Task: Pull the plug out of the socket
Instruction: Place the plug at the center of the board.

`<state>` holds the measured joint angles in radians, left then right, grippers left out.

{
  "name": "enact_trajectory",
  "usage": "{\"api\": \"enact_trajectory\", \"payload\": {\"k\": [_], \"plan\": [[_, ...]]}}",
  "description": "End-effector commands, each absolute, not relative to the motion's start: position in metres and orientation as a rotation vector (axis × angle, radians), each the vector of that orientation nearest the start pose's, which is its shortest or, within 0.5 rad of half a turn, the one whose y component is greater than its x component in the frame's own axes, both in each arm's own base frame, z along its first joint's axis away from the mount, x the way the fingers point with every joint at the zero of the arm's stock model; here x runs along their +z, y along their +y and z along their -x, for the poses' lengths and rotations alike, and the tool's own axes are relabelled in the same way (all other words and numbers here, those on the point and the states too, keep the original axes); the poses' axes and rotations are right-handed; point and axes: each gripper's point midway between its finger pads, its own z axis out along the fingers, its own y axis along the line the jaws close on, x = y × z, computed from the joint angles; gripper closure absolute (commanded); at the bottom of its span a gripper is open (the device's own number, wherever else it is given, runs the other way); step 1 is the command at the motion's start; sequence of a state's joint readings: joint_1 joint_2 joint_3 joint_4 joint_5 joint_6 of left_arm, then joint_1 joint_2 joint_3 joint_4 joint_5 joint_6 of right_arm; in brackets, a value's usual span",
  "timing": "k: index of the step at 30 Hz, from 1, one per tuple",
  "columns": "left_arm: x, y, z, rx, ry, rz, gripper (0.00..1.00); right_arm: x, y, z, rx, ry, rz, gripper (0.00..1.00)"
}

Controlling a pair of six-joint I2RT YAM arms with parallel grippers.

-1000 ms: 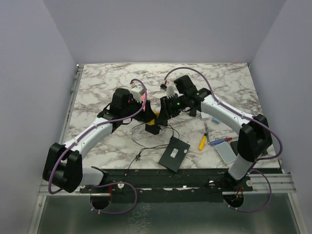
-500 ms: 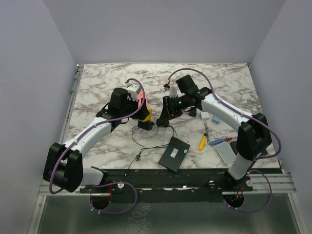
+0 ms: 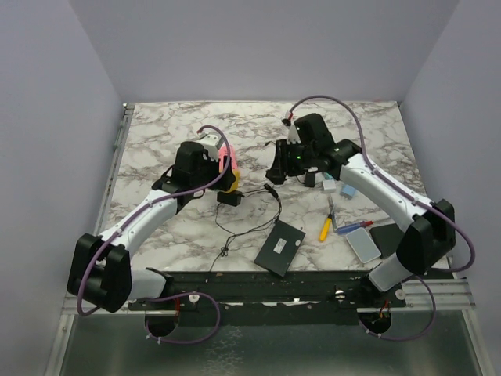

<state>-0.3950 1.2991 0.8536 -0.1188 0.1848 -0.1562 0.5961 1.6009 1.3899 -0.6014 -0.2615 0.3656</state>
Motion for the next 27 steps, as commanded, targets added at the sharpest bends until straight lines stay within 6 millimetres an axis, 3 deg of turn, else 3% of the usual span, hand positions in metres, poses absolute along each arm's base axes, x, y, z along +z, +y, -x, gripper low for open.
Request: {"api": "enact_trajectory", "payload": {"k": [1, 6, 11, 14, 17, 27], "plan": [[0.175, -0.171, -0.345, -0.444, 2.052, -0.327, 1.00, 0.240, 0.245, -0.343, 0.507, 2.276, 0.243, 1.00], [0.180, -0.163, -0.347, -0.396, 2.037, -0.297, 1.00, 0.280, 0.198, -0.357, 0.260, 2.153, 0.105, 1.00], [0.183, -0.158, -0.347, -0.372, 2.026, -0.280, 1.00, 0.324, 0.167, -0.357, 0.140, 2.049, 0.053, 1.00], [0.185, -0.158, -0.346, -0.373, 2.022, -0.279, 1.00, 0.332, 0.143, -0.365, 0.079, 2.033, 0.008, 1.00], [0.186, -0.160, -0.345, -0.387, 2.020, -0.284, 1.00, 0.319, 0.126, -0.376, 0.115, 2.068, -0.027, 1.00], [0.182, -0.171, -0.343, -0.461, 2.040, -0.284, 1.00, 0.223, 0.094, -0.388, 0.132, 2.234, -0.128, 1.00]]}}
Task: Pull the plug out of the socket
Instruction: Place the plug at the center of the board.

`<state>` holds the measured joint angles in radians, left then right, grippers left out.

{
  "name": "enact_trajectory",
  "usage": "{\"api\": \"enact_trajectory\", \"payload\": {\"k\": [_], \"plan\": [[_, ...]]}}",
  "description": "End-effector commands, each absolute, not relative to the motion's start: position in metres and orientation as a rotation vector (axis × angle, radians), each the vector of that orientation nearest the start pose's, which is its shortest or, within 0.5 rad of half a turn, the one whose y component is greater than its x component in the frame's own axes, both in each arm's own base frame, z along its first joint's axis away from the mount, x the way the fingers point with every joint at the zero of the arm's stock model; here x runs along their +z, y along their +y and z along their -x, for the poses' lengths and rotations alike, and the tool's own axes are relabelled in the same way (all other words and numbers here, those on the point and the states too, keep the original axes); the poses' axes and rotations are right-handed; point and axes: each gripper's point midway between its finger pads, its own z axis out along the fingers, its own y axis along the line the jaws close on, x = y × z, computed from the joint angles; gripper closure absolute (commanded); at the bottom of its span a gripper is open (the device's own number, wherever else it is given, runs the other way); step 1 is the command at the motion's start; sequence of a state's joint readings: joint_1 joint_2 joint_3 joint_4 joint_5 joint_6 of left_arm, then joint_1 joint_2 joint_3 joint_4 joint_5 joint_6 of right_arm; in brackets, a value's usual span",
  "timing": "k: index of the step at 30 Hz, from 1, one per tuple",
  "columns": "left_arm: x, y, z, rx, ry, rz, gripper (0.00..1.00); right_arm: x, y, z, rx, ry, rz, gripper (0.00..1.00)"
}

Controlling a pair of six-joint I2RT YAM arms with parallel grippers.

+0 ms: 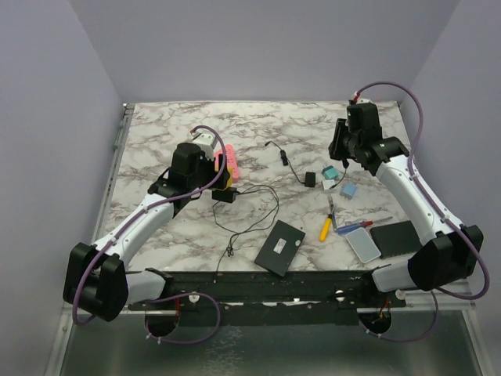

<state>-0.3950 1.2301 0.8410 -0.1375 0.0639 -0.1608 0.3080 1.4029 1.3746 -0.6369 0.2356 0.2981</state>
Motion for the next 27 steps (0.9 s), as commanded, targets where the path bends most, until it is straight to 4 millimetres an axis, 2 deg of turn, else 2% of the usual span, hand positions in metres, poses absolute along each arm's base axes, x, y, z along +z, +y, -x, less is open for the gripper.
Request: {"api": "enact_trajectory", "payload": {"k": [1, 12, 21, 27], "plan": [[0.183, -0.171, -0.343, -0.463, 2.039, -0.284, 1.00, 0.217, 0.093, -0.387, 0.138, 2.245, -0.134, 1.00], [0.178, -0.175, -0.342, -0.478, 2.053, -0.287, 1.00, 0.124, 0.089, -0.383, 0.297, 2.408, -0.235, 0.99], [0.174, -0.178, -0.343, -0.489, 2.066, -0.295, 1.00, 0.087, 0.098, -0.383, 0.354, 2.467, -0.251, 0.90], [0.173, -0.178, -0.343, -0.487, 2.067, -0.299, 1.00, 0.074, 0.077, -0.386, 0.203, 2.426, -0.298, 0.81]]}}
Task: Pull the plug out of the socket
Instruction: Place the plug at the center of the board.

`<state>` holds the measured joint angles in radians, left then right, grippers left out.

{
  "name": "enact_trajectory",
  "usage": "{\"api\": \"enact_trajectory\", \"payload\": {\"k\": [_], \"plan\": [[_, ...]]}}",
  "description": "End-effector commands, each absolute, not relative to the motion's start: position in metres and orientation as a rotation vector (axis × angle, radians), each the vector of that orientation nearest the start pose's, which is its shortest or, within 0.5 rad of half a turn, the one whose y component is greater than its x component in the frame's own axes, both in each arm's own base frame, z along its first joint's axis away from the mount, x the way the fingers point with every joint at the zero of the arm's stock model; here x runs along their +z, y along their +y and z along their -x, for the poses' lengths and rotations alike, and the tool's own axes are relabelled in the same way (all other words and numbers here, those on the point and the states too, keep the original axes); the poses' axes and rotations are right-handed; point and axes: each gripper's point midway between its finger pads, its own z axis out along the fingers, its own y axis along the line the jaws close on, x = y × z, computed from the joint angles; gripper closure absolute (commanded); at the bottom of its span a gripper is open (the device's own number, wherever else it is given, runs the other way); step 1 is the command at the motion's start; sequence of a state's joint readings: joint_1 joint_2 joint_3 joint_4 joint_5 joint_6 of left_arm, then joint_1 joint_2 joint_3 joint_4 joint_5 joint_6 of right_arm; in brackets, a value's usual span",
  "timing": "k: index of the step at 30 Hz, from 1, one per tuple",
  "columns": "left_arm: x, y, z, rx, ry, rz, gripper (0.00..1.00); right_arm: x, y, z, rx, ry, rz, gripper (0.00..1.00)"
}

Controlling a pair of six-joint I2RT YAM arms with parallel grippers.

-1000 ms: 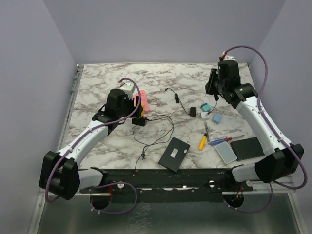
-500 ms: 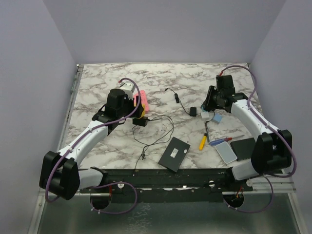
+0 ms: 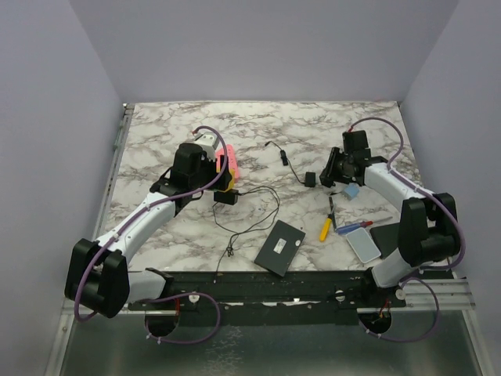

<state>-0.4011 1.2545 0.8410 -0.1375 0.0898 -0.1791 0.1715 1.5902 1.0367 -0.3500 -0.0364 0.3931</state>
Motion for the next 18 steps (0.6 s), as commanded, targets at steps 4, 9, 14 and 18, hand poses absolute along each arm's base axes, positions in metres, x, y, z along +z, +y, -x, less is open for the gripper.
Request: {"api": "enact_trajectory", "payload": {"k": [4, 9, 14, 18], "plan": [[0.173, -0.180, -0.344, -0.492, 2.069, -0.302, 1.00, 0.073, 0.072, -0.386, 0.175, 2.403, -0.309, 0.77], [0.172, -0.180, -0.344, -0.495, 2.072, -0.302, 1.00, 0.067, 0.076, -0.383, 0.201, 2.416, -0.290, 0.64], [0.171, -0.181, -0.343, -0.500, 2.074, -0.303, 1.00, 0.077, 0.080, -0.383, 0.232, 2.394, -0.272, 0.43], [0.172, -0.182, -0.343, -0.513, 2.074, -0.304, 1.00, 0.092, 0.083, -0.384, 0.258, 2.364, -0.238, 0.37]]}}
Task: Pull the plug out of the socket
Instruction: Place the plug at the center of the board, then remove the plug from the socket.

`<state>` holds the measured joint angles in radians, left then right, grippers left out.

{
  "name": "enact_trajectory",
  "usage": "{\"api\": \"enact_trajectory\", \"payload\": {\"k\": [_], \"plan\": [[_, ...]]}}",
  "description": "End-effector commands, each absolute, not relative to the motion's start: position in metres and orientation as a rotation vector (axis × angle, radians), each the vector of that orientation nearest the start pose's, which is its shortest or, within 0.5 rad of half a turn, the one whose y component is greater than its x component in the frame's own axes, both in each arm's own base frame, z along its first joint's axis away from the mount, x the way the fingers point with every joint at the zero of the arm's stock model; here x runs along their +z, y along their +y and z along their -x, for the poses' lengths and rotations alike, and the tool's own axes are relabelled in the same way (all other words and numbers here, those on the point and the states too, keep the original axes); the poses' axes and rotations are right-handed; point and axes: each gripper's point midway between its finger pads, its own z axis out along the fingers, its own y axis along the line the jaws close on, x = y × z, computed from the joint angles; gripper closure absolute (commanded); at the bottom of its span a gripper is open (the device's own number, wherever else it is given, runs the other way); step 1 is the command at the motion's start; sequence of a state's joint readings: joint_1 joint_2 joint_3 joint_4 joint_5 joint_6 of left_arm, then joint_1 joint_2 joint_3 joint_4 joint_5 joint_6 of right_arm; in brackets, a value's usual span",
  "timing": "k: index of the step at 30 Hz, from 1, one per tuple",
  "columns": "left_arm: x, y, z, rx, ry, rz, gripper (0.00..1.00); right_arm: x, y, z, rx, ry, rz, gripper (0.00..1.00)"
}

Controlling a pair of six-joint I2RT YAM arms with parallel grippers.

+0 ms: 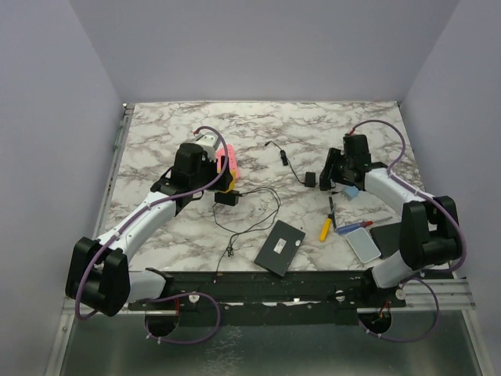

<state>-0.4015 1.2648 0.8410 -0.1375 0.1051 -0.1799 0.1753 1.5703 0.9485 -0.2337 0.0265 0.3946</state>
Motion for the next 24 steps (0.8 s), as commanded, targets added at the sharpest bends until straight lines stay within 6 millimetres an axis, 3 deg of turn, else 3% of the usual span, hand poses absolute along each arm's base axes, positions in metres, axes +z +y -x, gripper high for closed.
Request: {"api": "enact_trajectory", "payload": {"k": [1, 7, 12, 18, 21, 24], "plan": [[0.173, -0.183, -0.343, -0.517, 2.073, -0.304, 1.00, 0.098, 0.083, -0.384, 0.261, 2.351, -0.234, 0.37], [0.176, -0.187, -0.341, -0.551, 2.060, -0.305, 1.00, 0.141, 0.105, -0.381, 0.424, 2.243, -0.115, 0.36], [0.179, -0.190, -0.341, -0.570, 2.050, -0.307, 1.00, 0.185, 0.140, -0.367, 0.629, 2.121, 0.044, 0.36], [0.185, -0.182, -0.347, -0.582, 2.038, -0.223, 1.00, 0.232, 0.186, -0.333, 0.894, 1.960, 0.152, 0.36], [0.199, -0.179, -0.357, -0.679, 1.989, -0.104, 1.00, 0.251, 0.218, -0.309, 0.967, 1.860, 0.234, 0.35], [0.221, -0.176, -0.369, -0.802, 1.908, 0.037, 1.00, 0.258, 0.250, -0.289, 1.006, 1.809, 0.291, 0.36]]}}
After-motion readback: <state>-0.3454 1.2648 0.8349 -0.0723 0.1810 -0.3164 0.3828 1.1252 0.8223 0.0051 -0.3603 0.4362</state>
